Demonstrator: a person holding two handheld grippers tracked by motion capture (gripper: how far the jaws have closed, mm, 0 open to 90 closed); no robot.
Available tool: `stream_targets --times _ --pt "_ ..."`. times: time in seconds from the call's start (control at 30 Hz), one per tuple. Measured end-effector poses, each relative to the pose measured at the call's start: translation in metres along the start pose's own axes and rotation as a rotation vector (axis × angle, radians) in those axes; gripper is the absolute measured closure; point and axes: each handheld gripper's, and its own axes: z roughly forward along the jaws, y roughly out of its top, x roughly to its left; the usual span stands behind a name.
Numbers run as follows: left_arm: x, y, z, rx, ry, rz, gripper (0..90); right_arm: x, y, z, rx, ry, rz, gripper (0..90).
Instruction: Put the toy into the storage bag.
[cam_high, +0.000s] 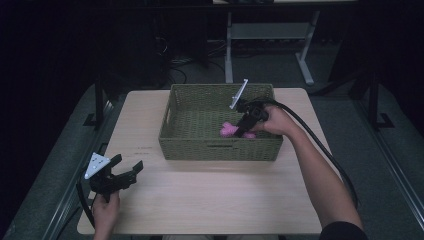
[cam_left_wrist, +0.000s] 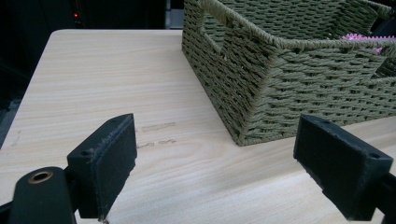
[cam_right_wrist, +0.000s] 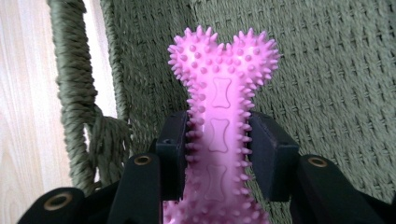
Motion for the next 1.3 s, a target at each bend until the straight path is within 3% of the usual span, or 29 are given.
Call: stream_targets --times 0.67,0.83,1.3 --pt "0.002 0.000 0.000 -0.002 0.000 -0.003 12.8 -0.006 -0.004 0.013 0.031 0.018 0.036 53.6" --pt "0.001 0.000 0.001 0.000 -0.002 -0.001 12.8 -0.006 -0.004 0.006 -0.009 0.015 0.048 52.7" --pt "-0.002 0.000 0.002 0.004 -0.008 0.004 12.8 -0.001 -0.011 -0.010 -0.040 -0.003 0.063 48.8"
